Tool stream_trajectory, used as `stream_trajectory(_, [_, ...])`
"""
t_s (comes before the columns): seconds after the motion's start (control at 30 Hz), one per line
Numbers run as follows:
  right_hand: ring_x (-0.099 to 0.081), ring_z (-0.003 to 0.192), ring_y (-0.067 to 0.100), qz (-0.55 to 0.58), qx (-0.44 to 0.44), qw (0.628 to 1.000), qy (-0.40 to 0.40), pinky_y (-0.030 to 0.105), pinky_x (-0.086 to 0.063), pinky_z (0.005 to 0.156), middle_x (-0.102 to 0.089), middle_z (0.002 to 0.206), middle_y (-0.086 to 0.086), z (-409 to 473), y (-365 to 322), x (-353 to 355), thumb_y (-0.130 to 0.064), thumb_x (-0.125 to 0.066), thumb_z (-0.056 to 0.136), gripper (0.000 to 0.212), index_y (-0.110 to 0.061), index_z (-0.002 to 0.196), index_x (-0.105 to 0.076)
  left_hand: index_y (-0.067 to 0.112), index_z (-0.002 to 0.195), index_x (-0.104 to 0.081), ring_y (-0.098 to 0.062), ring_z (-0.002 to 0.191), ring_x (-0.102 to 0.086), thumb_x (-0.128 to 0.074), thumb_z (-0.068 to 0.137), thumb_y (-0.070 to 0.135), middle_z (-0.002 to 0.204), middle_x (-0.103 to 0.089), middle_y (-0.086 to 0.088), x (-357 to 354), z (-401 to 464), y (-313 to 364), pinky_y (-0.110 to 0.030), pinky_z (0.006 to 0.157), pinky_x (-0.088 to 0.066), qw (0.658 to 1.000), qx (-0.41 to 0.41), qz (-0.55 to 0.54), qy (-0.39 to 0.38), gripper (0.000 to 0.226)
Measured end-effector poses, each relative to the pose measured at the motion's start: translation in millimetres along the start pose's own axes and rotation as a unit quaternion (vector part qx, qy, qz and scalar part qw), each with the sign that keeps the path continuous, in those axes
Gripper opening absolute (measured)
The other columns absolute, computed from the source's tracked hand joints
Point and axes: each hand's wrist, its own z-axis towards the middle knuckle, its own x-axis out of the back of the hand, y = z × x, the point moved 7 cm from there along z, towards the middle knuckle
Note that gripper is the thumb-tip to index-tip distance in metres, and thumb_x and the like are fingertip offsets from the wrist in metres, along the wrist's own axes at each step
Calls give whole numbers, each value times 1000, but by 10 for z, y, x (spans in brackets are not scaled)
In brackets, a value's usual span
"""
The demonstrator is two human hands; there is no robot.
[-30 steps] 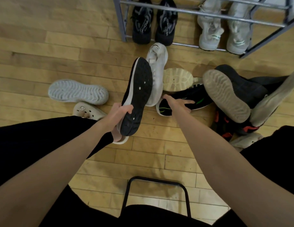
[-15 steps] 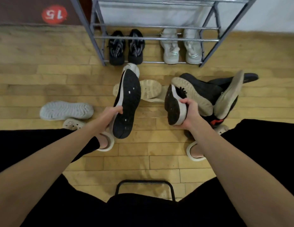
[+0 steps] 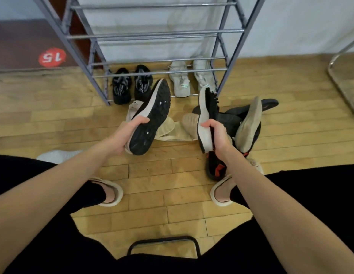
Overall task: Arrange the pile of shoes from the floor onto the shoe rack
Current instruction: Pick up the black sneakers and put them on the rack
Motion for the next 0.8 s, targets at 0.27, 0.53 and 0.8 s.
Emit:
stream_trajectory(0.27, [-43,131,33,-289,174,933,126,51,-35,109,-48,143,8,318,-1049,337,-58,-55,76,79,-30,146,-33,20,98,-72,-24,87,-69,-60,75,67,98,-73,-6,-128,160,968,-34,75,-54,972,-135,129,142,54])
stream_trajectory(0.53, [-37,133,39,-424,198,867,171,52,-28,111,-44,144,15,826,-1349,246,-59,-47,84,75,-29,149,-26,23,123,-60,-36,117,-48,-58,74,71,135,-41,-15,-265,665,1308,-36,86,-44,919,-130,266,259,68])
stream_trajectory(0.8, [-32,133,45,-496,231,818,176,53,-28,110,-34,145,25,1722,-1813,-56,-58,-44,88,74,-19,148,-23,16,117,-57,-40,117,-44,-63,70,71,134,-38,-19,-605,1517,1757,-48,94,-41,882,-123,261,373,73])
